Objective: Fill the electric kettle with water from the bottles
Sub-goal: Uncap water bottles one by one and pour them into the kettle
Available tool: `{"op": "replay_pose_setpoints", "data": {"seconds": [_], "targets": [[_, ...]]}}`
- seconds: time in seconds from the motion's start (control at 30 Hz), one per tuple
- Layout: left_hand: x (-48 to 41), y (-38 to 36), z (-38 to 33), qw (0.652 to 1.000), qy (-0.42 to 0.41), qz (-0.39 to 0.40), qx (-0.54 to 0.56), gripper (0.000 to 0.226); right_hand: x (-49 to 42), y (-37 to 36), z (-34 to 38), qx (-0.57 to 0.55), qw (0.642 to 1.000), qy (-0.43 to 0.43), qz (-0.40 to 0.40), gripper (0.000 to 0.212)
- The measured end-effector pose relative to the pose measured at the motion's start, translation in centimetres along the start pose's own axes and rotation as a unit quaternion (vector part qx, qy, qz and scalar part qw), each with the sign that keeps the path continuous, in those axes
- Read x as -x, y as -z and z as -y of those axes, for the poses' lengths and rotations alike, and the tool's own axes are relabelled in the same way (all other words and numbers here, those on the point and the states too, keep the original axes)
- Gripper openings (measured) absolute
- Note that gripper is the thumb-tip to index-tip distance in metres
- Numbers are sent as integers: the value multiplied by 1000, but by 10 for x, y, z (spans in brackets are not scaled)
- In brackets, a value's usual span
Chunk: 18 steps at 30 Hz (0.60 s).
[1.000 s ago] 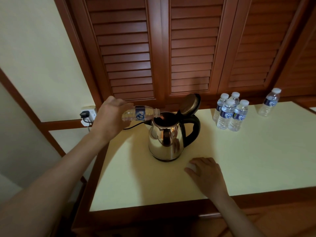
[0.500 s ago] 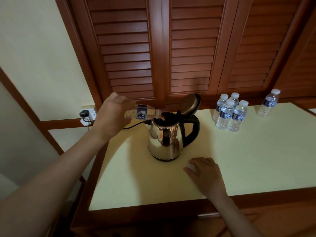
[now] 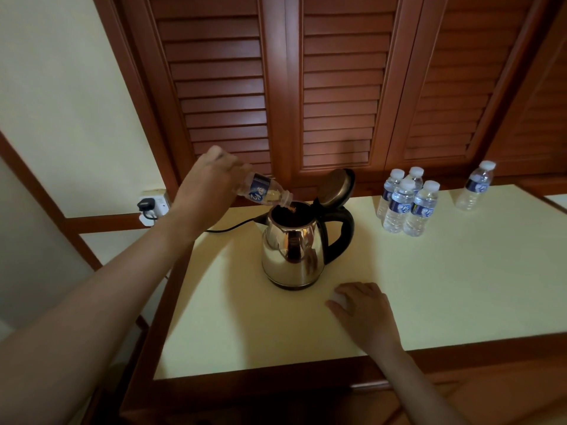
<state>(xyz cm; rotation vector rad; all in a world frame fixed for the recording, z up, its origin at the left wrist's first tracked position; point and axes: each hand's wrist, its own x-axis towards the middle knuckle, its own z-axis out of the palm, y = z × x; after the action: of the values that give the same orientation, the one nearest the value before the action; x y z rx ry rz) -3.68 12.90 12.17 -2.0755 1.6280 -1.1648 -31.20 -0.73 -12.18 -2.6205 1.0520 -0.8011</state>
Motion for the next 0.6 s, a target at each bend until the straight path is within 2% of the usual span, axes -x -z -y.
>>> {"op": "replay_pose_setpoints", "data": {"seconds": [0.1,0.23,0.37,0.47,0.6], "targets": [[-11,-5,3,998,-31,35,-29,59,1,0,0,0,1000,-1,-1,39],[-14,-4,5,999,-33,32,-6,55,0,2,1,4,1000,-7,12,32],[-16,10,0,995,-72,-29,-64,50,0,2,0,7,1000,-10,18,32],[-19,9,-5,975,-120,-39,-184,58,-1,1,0,1,1000,-6,8,33],[-20,0,-7,973,-130,-42,-183,60,0,3,2,-6,1000,-2,3,39]]}}
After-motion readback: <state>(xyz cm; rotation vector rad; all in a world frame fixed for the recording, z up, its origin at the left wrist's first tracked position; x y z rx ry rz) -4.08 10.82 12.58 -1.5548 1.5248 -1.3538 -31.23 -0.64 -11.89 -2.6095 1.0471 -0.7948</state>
